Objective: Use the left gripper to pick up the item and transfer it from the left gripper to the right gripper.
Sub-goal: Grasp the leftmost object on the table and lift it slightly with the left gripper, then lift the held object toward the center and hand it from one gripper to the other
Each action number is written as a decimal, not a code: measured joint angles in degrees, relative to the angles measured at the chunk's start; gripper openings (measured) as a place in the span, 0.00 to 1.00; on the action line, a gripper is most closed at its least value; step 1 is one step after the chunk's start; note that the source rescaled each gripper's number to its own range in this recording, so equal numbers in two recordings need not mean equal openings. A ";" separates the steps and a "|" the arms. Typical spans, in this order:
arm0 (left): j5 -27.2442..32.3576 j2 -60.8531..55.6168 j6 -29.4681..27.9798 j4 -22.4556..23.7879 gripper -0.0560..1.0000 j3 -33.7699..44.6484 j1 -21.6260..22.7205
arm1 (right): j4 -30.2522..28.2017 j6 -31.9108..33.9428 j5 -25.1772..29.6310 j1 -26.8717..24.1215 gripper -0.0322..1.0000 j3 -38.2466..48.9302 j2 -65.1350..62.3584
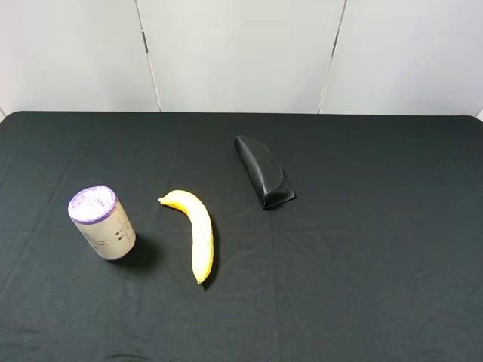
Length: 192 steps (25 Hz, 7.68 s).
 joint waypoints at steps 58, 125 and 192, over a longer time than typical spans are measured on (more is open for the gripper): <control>5.97 33.21 -4.08 -0.05 1.00 -16.72 0.00 | 0.00 0.00 0.00 0.00 1.00 0.00 0.00; -26.82 92.52 -16.02 4.12 1.00 -17.51 -30.00 | 0.00 0.00 -0.10 0.00 1.00 0.00 0.00; -15.03 92.66 11.00 -38.74 0.07 -40.38 -30.00 | 0.00 0.00 -0.11 0.00 1.00 0.00 0.00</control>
